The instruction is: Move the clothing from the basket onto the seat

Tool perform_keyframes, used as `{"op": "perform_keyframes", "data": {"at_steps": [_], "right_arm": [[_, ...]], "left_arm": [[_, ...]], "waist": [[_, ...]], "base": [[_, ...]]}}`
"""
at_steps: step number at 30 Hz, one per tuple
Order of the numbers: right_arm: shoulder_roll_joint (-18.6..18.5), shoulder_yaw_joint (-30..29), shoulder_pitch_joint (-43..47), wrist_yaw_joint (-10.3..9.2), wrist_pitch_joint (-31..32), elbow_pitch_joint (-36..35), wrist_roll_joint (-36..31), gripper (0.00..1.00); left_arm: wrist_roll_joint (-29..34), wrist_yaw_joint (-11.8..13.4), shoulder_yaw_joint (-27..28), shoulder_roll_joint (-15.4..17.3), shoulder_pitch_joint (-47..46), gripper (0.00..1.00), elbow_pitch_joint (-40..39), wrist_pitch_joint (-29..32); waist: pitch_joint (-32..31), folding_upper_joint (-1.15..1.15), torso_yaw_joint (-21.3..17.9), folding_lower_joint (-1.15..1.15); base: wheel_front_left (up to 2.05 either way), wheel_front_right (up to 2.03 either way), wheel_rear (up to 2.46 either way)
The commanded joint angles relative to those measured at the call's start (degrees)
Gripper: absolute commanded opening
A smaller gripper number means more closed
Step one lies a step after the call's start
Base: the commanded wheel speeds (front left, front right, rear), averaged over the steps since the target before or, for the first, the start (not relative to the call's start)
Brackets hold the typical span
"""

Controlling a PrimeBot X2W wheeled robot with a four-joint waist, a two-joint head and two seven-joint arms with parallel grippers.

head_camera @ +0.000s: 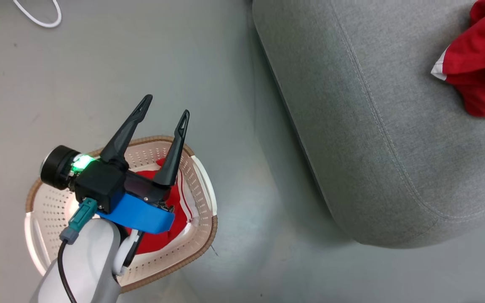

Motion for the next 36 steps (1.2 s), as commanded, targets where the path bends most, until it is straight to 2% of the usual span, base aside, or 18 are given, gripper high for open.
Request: {"op": "perform_keyframes", "data": {"at_steps": [1,15,22,31,36], "right_arm": [[0.4,0.5,1.6,0.01,-0.3,-0.9,-0.4,1.0],[4.9,6.1,17.9,0.01,-0.3,-14.9,-2.0,1.0],[7.7,10.0,26.1,0.01,1.2,-22.6,-0.6,1.0],[10.0,13.2,36.9,0.01,5.1,-35.5,-1.2,1.0],[10.7,14.8,41.3,0.01,7.2,-40.1,-0.4,1.0]], "left_arm": [[-0.2,-0.1,0.4,-0.5,0.5,1.0,0.2,-0.2],[-2.2,-0.1,5.0,-6.1,6.5,1.0,4.5,-0.2],[-2.6,-0.1,9.0,-8.5,10.1,1.0,6.7,-0.2],[-2.2,-0.1,13.8,-10.4,13.8,1.0,8.7,-0.2],[-1.8,-0.1,16.4,-10.9,15.5,1.0,9.7,-0.2]], "waist": [[-1.5,0.0,0.6,0.0],[-13.3,0.0,5.1,0.0],[-18.8,0.0,7.9,0.0],[-24.4,0.0,13.0,0.0],[-26.3,0.0,15.8,0.0]], "base": [[0.0,0.0,0.0],[0.0,0.0,0.0],[0.0,0.0,0.0],[0.0,0.0,0.0],[0.0,0.0,0.0]]}}
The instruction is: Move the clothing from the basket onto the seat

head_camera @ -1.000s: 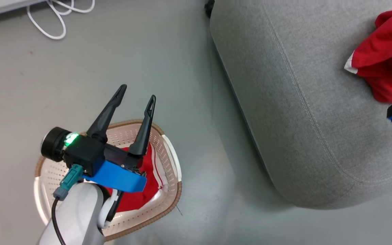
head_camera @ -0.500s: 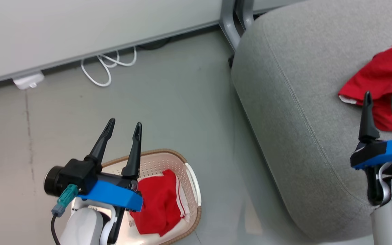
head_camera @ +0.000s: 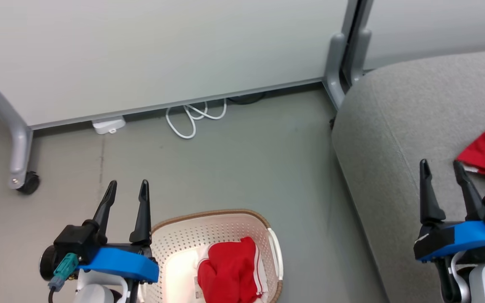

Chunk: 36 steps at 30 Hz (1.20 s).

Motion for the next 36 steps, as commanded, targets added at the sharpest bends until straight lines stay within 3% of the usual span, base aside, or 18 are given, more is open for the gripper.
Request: {"op": "perform_keyframes", "data": {"at_steps": [1,15,36], "right_arm": [[0.3,0.6,1.6,0.01,0.3,-1.0,0.5,1.0],[0.5,4.6,5.2,0.01,1.1,-1.6,1.8,1.0],[0.5,6.7,5.3,0.01,2.1,-1.1,2.6,1.0]], "left_arm": [[0.3,-0.1,0.9,-0.2,0.9,1.0,0.3,-0.2],[0.7,-0.1,4.3,-0.5,2.8,1.0,2.5,-0.2],[0.8,-0.1,3.9,-0.7,2.9,1.0,2.8,-0.2]], "waist": [[-1.7,0.0,2.1,0.01],[-3.4,0.0,7.4,0.01],[-2.9,0.0,7.6,0.01]], "base": [[0.0,0.0,0.0],[0.0,0.0,0.0],[0.0,0.0,0.0]]}}
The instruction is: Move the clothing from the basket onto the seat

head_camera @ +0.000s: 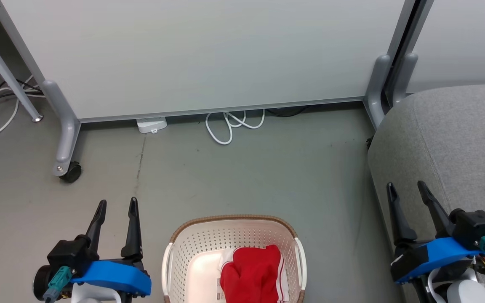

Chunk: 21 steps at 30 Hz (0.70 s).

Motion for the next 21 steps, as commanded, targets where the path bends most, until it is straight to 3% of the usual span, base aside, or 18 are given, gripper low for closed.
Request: {"op": "perform_keyframes", "data": {"at_steps": [1,12,21], "right_arm": [[0.1,0.1,0.6,0.01,-0.1,0.0,0.1,1.0],[0.1,1.8,-1.8,0.01,-0.4,-0.6,0.3,1.0],[0.1,4.3,-6.7,0.01,-1.1,-2.6,-0.2,1.0]], "left_arm": [[0.2,-0.1,-0.2,0.2,-0.1,1.0,0.0,-0.2],[-0.2,-0.1,-1.9,0.5,-1.4,1.0,0.7,-0.2],[-0.7,-0.1,-6.4,2.1,-6.3,1.0,3.8,-0.2]], "waist": [[0.1,-0.01,-0.1,0.0],[3.8,-0.01,-2.4,0.0],[12.4,-0.01,-6.4,0.0]], "base": [[0.0,0.0,0.0],[0.0,0.0,0.0],[0.0,0.0,0.0]]}}
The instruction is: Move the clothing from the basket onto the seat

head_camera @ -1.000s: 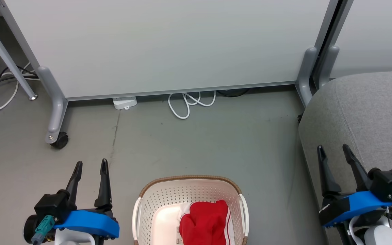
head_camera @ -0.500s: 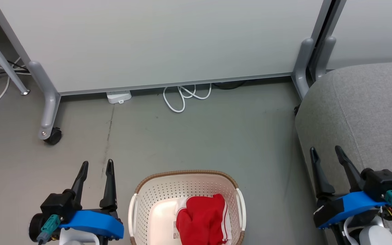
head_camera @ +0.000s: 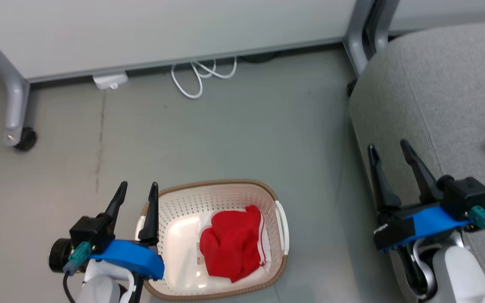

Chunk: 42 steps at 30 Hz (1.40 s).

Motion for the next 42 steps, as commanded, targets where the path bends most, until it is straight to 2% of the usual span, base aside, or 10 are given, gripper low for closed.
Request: {"op": "perform_keyframes", "data": {"at_steps": [1,11,16,20,29,35,42], "right_arm": [[0.1,0.5,-1.7,0.03,-0.4,-0.6,-0.3,1.0],[0.1,4.5,-9.3,0.02,-2.5,-3.3,0.3,1.0],[0.1,4.2,-12.0,0.02,-4.3,-4.0,-0.2,1.0],[0.1,4.8,-13.3,0.02,-5.5,-4.2,0.4,1.0],[0.1,7.0,-15.3,0.02,-7.4,-2.9,1.8,1.0],[0.1,7.5,-15.7,0.02,-8.2,-2.4,2.6,1.0],[0.1,8.1,-15.4,0.02,-8.6,-2.3,3.3,1.0]], "left_arm": [[-0.2,-0.1,-0.8,0.4,-1.9,1.0,0.7,-0.2],[-3.4,-0.1,-7.9,3.6,-12.2,1.0,9.2,-0.2],[-6.4,-0.1,-15.1,6.3,-19.5,1.0,16.9,0.3],[-9.3,-0.1,-19.0,7.2,-23.1,1.0,21.3,2.0],[-15.9,-0.1,-25.1,9.0,-27.7,1.0,26.7,6.0],[-18.1,-0.1,-25.7,9.9,-29.5,1.0,31.0,7.4],[-20.2,0.4,-24.8,8.5,-30.8,1.0,36.2,9.6]], "waist": [[4.0,0.0,-2.5,0.0],[18.7,0.0,-8.3,0.0],[26.7,0.0,-11.3,0.0],[30.5,0.0,-12.8,0.0],[35.0,0.0,-15.1,0.0],[36.2,0.0,-15.9,0.0],[36.9,0.0,-16.5,0.0]], "base": [[0.0,0.0,0.0],[0.0,0.0,0.0],[0.0,0.0,0.0],[0.0,0.0,0.0],[0.0,0.0,0.0],[0.0,0.0,0.0],[0.0,0.0,0.0]]}}
